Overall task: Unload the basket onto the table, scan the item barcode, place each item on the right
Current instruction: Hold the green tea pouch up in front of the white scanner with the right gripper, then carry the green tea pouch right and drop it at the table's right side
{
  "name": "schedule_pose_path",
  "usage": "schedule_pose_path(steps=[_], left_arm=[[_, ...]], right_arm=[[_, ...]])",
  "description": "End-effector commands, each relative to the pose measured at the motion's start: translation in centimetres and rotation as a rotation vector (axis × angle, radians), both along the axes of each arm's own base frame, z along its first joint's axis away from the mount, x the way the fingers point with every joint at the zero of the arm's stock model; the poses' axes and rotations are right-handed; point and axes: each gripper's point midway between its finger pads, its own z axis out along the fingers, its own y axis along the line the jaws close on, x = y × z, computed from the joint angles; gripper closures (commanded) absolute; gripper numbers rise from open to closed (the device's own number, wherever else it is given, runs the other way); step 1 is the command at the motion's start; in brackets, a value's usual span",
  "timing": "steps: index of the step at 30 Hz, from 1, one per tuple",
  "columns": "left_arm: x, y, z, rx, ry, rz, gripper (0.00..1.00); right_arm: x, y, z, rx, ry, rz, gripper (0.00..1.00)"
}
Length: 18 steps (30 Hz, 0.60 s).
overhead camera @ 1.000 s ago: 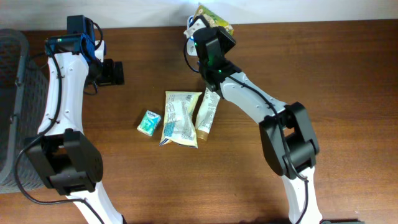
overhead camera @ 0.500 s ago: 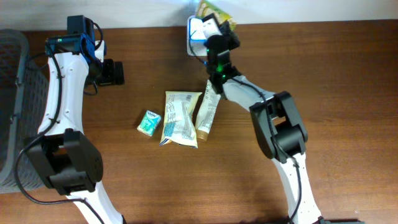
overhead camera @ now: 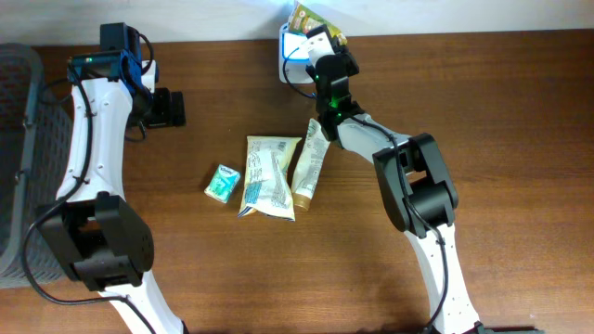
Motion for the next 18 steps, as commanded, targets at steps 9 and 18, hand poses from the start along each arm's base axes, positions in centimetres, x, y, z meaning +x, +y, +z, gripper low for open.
schedule_pose_path(steps=[9,18], left_arm=[[-0.1,-0.1,0.2,-0.008,-0.005,0.004,0.01],[-0.1,-0.1,0.2,-0.008,-0.005,0.004,0.01]], right_arm=[[0.4,1.4,3.9,0.012,-0.13,0.049,0.96],[-0.6,4.2,8.5,-0.322,-0.291,0.124,0.96]])
